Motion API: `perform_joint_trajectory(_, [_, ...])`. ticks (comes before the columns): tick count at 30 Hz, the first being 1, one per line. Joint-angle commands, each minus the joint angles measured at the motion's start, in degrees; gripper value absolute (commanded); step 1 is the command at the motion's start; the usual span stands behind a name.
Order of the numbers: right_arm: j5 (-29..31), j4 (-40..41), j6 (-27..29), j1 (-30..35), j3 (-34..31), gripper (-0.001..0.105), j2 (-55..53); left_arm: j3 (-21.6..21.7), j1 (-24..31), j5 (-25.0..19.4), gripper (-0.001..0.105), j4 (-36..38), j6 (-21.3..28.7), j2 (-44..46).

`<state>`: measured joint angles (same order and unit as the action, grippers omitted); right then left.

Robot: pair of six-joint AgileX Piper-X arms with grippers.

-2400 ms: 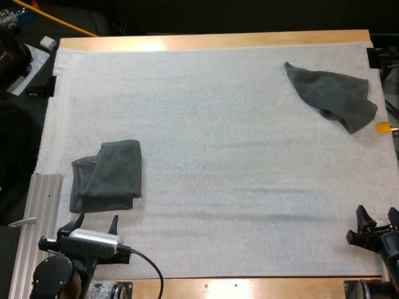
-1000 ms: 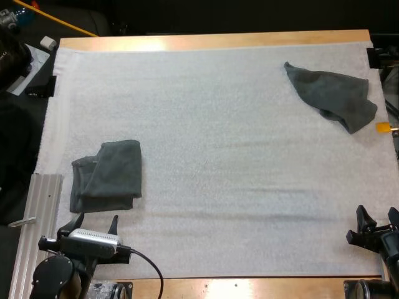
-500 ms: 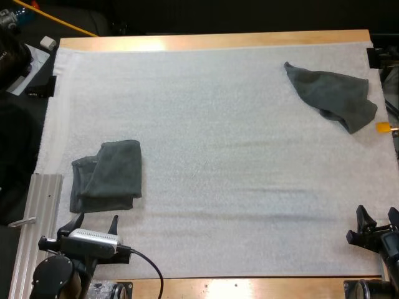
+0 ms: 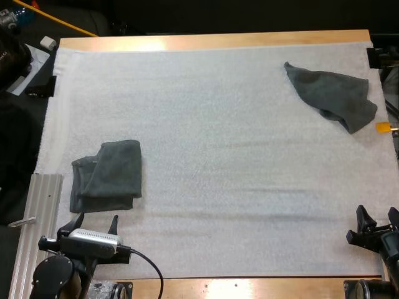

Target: Pick towel from pile, fold and stack

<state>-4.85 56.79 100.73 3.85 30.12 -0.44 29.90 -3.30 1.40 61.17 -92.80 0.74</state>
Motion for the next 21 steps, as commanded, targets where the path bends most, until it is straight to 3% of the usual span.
perform_joint_trajectory(1, [-0.03, -0.49, 0.19, 0.09, 0.22, 0.063, -2.41, 0.16, -0.06, -0.19, 0.061, -0.57, -0.31, 7.98])
perform_joint_trajectory(21, [-0.11, -0.40, 0.23, -0.07, 0.14, 0.063, -2.35, 0.15, -0.03, -0.15, 0.061, -1.03, -0.33, 7.90])
